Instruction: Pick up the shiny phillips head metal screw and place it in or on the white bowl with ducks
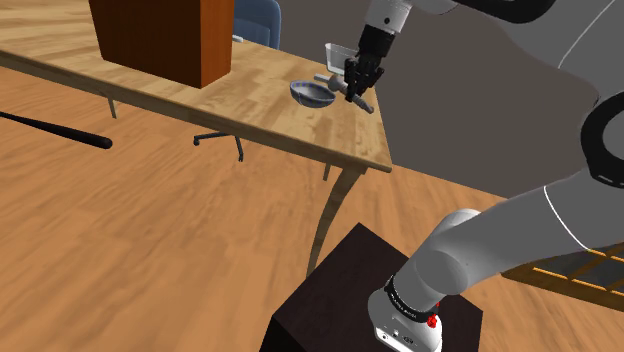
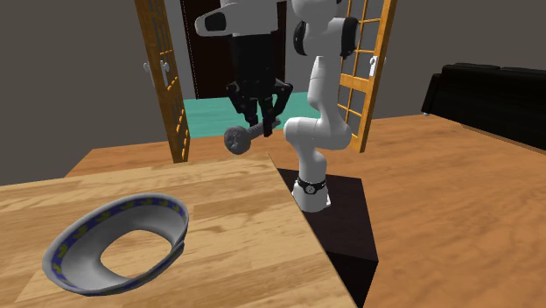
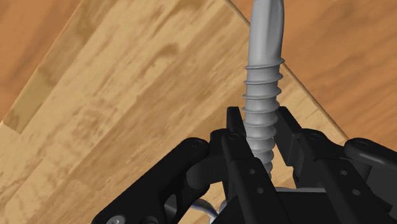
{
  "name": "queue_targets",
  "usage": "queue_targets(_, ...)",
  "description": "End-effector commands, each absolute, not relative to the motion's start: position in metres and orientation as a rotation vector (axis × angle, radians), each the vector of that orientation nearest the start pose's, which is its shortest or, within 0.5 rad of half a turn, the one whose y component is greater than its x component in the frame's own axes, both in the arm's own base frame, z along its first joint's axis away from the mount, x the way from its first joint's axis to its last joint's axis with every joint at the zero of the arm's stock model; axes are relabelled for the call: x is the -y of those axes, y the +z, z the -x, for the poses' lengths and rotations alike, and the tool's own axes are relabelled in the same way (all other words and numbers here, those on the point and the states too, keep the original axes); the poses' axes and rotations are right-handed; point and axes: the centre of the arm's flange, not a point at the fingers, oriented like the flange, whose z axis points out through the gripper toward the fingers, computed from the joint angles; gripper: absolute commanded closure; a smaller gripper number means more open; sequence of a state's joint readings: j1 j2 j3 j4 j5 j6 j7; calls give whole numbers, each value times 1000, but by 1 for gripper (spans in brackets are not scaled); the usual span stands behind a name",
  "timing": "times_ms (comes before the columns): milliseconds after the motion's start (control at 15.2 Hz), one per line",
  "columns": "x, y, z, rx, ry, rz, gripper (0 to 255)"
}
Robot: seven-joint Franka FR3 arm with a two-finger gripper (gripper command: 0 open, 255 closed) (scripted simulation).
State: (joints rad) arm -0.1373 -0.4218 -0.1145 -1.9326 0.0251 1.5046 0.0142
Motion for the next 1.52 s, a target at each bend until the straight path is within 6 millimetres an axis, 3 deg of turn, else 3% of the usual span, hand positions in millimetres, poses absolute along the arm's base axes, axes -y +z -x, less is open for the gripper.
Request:
queue_targets(0,124,652,-417,-390,2,3045,255)
queue_targets(1122,245,649,-607,-390,2,3045,255)
queue_targets(1452,245,622,-607,-390,2,3045,255)
